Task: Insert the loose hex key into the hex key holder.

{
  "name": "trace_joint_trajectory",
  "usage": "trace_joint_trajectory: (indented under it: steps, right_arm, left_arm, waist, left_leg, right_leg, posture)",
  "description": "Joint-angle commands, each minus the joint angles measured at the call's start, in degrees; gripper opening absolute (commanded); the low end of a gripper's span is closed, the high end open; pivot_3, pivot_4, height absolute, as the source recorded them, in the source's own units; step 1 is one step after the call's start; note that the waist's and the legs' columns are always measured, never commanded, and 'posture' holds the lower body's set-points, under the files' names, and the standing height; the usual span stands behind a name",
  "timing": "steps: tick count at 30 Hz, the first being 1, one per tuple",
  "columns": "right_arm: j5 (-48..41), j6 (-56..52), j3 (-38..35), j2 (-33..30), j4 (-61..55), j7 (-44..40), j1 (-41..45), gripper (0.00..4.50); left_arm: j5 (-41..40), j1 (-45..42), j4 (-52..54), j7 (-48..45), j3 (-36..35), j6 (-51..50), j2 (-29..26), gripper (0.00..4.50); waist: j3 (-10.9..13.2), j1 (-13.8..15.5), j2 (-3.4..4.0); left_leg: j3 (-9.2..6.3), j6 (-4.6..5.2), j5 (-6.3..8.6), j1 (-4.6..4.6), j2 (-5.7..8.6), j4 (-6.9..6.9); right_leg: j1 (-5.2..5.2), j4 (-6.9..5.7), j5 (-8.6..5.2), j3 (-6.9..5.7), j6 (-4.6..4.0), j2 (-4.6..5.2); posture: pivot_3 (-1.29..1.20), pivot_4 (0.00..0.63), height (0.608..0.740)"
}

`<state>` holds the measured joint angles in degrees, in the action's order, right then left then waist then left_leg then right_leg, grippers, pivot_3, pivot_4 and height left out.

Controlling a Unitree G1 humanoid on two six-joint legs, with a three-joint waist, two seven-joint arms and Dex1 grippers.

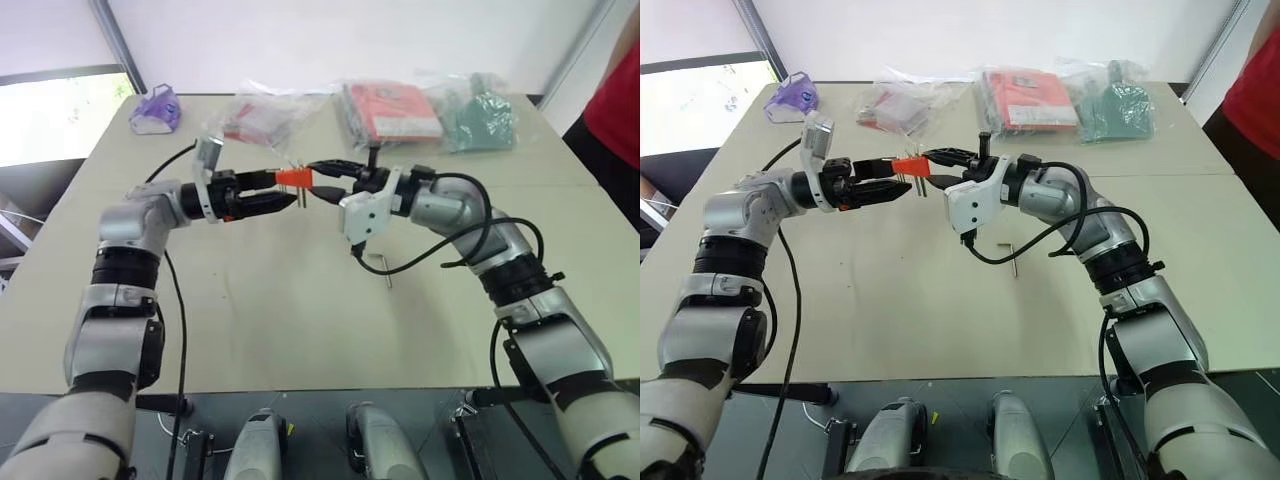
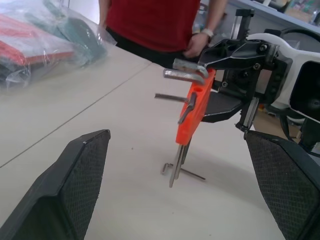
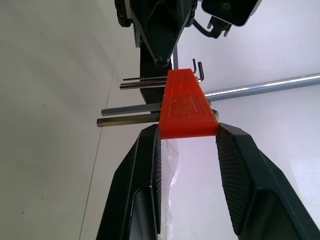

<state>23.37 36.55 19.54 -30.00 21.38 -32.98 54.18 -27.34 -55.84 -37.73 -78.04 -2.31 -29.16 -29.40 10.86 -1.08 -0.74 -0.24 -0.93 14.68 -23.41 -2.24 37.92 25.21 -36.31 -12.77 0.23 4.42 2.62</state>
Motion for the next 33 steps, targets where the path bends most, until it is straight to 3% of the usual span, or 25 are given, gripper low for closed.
trace_joint_trajectory:
  steps: [1, 14, 17, 23, 33]
  right_arm:
    - [-1.67, -0.52, -1.37, 0.18, -3.20, -0.13, 0.01, 1.00]
    - [-2.10, -1.89, -1.20, 0.91, -5.80, -1.01, -1.52, 1.00]
    - [-2.12, -2.16, -1.25, 1.05, -6.15, -0.97, -1.57, 1.00]
    - [-2.27, -2.37, -1.00, 0.97, -6.81, -1.39, -2.14, 1.00]
    - [-2.84, -2.31, -0.58, 0.77, -7.50, -2.47, -2.87, 1.00]
  left_arm:
    - [0.41, -2.22, 0.32, -1.50, -0.53, 1.50, -0.22, 4.50]
    - [0.74, -2.87, 0.56, -2.10, -0.57, 1.29, 0.81, 4.50]
    - [0.95, -2.43, 0.77, -2.43, -0.40, 1.53, 0.98, 3.26]
    - [1.04, -2.33, 0.80, -2.24, -0.86, 1.46, 1.35, 0.18]
    - [1.45, -2.05, 1.04, -1.70, -0.90, 1.74, 1.65, 0.08]
  waist:
    - [0.00, 0.02, 0.00]
    - [0.00, 0.07, 0.00]
    - [0.00, 0.05, 0.00]
    - [0.00, 0.13, 0.00]
    - [0.00, 0.09, 0.00]
  left_leg:
    - [0.00, 0.00, 0.00, 0.00, 0.00, 0.00]
    - [0.00, 0.00, 0.00, 0.00, 0.00, 0.00]
    - [0.00, 0.00, 0.00, 0.00, 0.00, 0.00]
    - [0.01, 0.00, 0.00, 0.00, 0.01, 0.01]
    - [0.00, 0.00, 0.00, 0.00, 0.01, 0.01]
  right_leg:
    - [0.00, 0.00, 0.00, 0.00, 0.00, 0.00]
    - [-0.01, 0.00, 0.00, 0.00, 0.00, 0.01]
    - [-0.01, 0.00, 0.00, 0.01, 0.00, 0.01]
    - [-0.01, -0.01, 0.00, 0.01, 0.00, 0.01]
    - [-0.01, -0.01, 0.00, 0.01, 0.00, 0.01]
  posture:
    - [0.00, 0.150, 0.740]
    - [0.00, 0.150, 0.740]
    - [0.00, 0.150, 0.740]
    - [0.00, 0.150, 0.740]
    - [0.00, 0.150, 0.740]
